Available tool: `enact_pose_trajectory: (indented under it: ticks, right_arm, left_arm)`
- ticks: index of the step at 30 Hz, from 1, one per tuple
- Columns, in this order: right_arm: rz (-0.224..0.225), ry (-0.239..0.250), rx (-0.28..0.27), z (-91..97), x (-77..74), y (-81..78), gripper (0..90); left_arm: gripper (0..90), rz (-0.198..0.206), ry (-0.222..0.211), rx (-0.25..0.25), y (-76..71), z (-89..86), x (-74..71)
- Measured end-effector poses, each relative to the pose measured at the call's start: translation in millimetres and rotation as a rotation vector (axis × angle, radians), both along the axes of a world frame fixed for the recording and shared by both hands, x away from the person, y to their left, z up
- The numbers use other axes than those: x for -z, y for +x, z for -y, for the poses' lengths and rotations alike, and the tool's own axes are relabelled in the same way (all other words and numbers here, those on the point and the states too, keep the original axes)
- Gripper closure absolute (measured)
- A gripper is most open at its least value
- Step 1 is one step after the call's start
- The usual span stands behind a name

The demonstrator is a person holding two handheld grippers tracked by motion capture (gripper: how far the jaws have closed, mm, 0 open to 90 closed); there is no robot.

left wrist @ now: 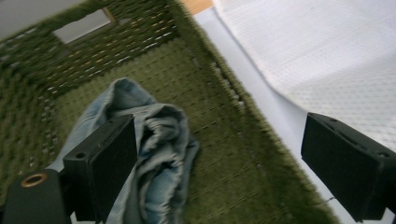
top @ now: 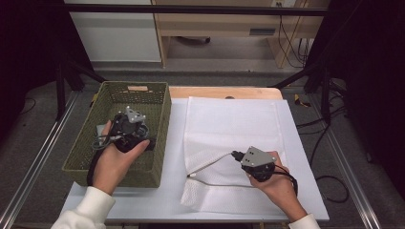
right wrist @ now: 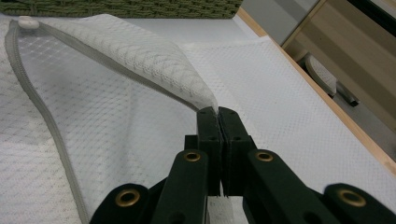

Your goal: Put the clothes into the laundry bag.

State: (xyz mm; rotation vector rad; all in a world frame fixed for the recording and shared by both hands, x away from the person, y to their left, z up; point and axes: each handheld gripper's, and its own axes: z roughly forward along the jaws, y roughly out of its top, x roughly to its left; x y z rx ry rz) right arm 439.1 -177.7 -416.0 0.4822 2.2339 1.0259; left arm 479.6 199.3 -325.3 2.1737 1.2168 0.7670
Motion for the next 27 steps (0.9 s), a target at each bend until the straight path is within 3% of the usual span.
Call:
enact_pose_trajectory:
  ticks: [9, 13, 20, 22, 26, 27]
  right_arm:
    - [0.013, -0.019, -0.009, -1.5, 2.1, -3.9, 88.8]
    - [0.004, -0.023, -0.006, -1.0, 5.2, -4.2, 88.8]
    - [0.006, -0.028, -0.008, -0.8, 6.4, -3.4, 88.7]
    - [0.005, -0.028, -0.009, -0.8, 6.6, -3.7, 88.7]
    - [0.01, -0.027, -0.009, -1.2, 5.8, -4.6, 88.6]
    - [0.01, -0.027, -0.009, -1.5, 5.8, -4.6, 88.6]
  left_arm:
    - [10.0, -0.035, 0.016, -0.057, 12.8, -19.9, -10.1]
    - [9.9, -0.009, 0.031, -0.096, 18.5, -26.9, -9.2]
    - [8.8, -0.049, 0.034, -0.081, 23.2, -34.8, -3.2]
    - [8.4, -0.085, 0.037, -0.066, 24.3, -37.3, -0.8]
    - [8.6, -0.097, 0.042, -0.059, 27.4, -42.8, 2.7]
    - [8.6, -0.118, 0.039, -0.055, 29.3, -44.2, 4.6]
